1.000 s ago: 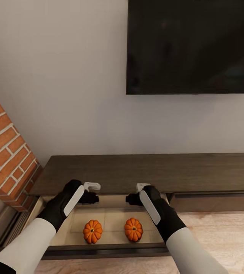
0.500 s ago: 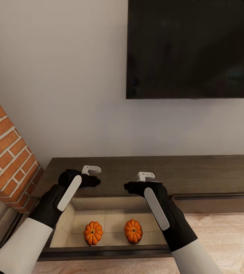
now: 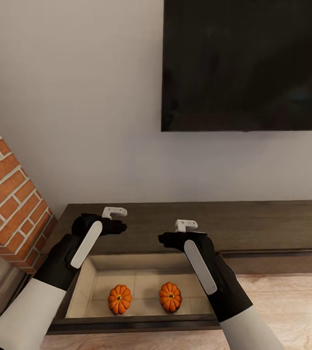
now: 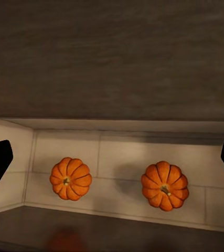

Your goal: Place each of the two pumpkins and all three candles from the living room inside a cabinet in the living room (use any cabinet), then make sure every cabinet is closed, and position the cauldron so it is next to a table in the living room.

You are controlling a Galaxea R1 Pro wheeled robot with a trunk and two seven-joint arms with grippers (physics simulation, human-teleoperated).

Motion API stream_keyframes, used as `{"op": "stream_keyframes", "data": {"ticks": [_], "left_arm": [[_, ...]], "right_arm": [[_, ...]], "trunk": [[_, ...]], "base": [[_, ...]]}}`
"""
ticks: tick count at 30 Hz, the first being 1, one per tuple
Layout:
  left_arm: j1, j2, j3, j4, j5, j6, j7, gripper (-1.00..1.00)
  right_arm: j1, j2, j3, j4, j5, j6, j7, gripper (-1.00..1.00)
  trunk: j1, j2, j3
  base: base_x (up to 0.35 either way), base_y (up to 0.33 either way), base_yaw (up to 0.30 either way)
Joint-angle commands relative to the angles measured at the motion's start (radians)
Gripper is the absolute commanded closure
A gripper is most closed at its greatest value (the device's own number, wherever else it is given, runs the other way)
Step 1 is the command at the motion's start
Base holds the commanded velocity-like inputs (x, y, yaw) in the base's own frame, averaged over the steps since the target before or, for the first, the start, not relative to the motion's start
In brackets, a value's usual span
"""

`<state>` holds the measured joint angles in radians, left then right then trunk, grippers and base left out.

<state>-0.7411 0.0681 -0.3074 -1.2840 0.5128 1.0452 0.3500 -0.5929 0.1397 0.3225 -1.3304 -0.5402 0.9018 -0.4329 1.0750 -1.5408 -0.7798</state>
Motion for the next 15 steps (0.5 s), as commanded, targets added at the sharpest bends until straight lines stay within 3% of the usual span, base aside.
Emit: {"op": "stream_keyframes", "data": {"ticks": [1,7,15], "left_arm": [[-0.001,0.001,-0.002,-0.001,0.01,0.002,0.01,-1.0],[-0.001,0.001,-0.002,0.0,0.01,0.002,0.01,-1.0],[-0.001,0.001,-0.003,0.001,0.01,0.002,0.011,-1.0]], "right_arm": [[-0.001,0.0,0.001,-0.001,-0.01,0.002,-0.01,-1.0],[-0.001,0.0,0.002,-0.001,-0.01,0.0,-0.01,-1.0],[-0.001,0.0,0.002,0.0,-0.01,0.0,-0.01,-1.0]], "trunk": [[-0.004,0.007,0.002],[-0.027,0.049,0.021],[-0.058,0.105,0.046]], "base": [[0.0,0.0,0.0],[-0.037,0.0,0.0],[-0.248,0.0,0.0]]}}
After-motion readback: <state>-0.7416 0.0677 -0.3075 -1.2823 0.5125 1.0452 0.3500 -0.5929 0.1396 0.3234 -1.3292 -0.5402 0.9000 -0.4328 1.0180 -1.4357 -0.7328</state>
